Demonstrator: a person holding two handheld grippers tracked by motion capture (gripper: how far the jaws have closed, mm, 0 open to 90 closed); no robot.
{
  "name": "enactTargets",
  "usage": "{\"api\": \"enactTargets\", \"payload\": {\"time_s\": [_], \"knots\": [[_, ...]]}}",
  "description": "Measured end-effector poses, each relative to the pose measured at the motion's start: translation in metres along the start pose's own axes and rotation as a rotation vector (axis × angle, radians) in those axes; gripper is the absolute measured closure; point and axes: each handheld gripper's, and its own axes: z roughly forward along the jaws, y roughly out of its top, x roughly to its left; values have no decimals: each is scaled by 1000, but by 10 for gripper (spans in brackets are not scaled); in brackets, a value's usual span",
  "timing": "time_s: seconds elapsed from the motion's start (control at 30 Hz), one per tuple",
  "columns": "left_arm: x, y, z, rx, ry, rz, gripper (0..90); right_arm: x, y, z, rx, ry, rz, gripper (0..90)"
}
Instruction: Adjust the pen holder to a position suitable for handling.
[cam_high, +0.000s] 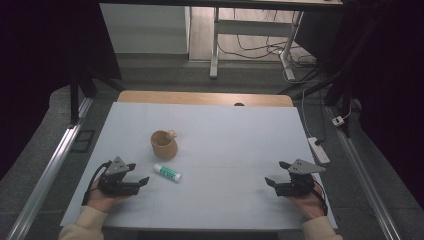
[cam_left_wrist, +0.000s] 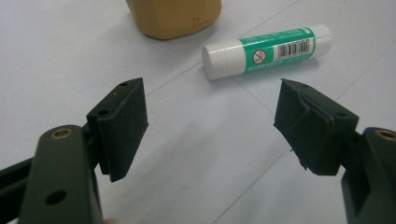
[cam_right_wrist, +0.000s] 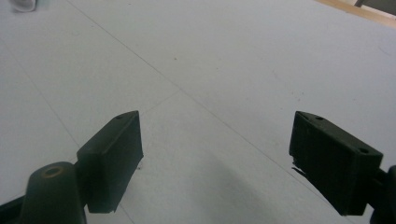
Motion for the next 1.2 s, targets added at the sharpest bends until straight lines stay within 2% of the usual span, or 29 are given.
{"api": "enactTargets", "payload": {"time_s": [0.5,1.0,1.2], "knots": [[-3,1,0,3,3,12,254,-3,-4,-1,9,0,9,184],[-2,1,0,3,5,15,254,-7,-8,-2,17,-20,24,189],[-2,4,1,9,19,25,254,-7,-8,-2,21,-25,23,194]]}}
